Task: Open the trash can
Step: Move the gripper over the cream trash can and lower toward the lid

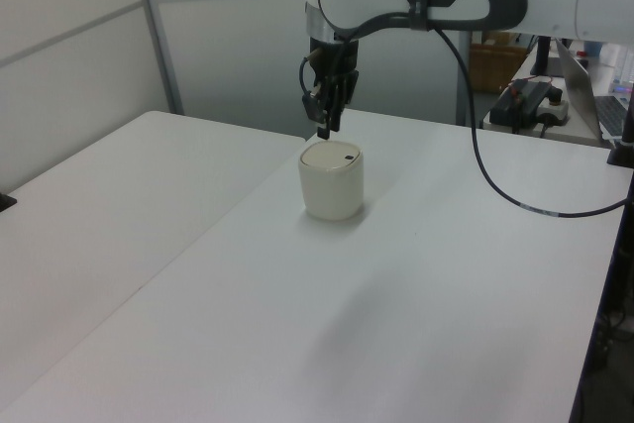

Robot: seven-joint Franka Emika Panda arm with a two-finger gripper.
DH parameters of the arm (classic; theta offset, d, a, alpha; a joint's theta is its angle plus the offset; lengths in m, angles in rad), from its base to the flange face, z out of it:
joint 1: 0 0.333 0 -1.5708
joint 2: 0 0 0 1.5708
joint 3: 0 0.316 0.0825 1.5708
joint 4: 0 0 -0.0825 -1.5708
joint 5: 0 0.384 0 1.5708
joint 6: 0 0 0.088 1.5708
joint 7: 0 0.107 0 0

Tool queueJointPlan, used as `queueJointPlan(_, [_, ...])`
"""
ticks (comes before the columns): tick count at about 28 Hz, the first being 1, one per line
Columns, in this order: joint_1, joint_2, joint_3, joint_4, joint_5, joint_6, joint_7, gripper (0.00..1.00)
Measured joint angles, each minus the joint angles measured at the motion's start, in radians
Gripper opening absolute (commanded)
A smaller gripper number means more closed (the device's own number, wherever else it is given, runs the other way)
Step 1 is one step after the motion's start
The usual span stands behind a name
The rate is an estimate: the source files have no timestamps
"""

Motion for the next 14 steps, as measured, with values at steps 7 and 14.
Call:
queueJointPlan(7, [-0.057, 0.068, -0.002, -0.001, 0.000, 0.150, 0.021, 0.00])
queueJointPlan(14, [-0.110, 0.137, -0.002, -0.003, 0.000, 0.284, 0.024, 0.00])
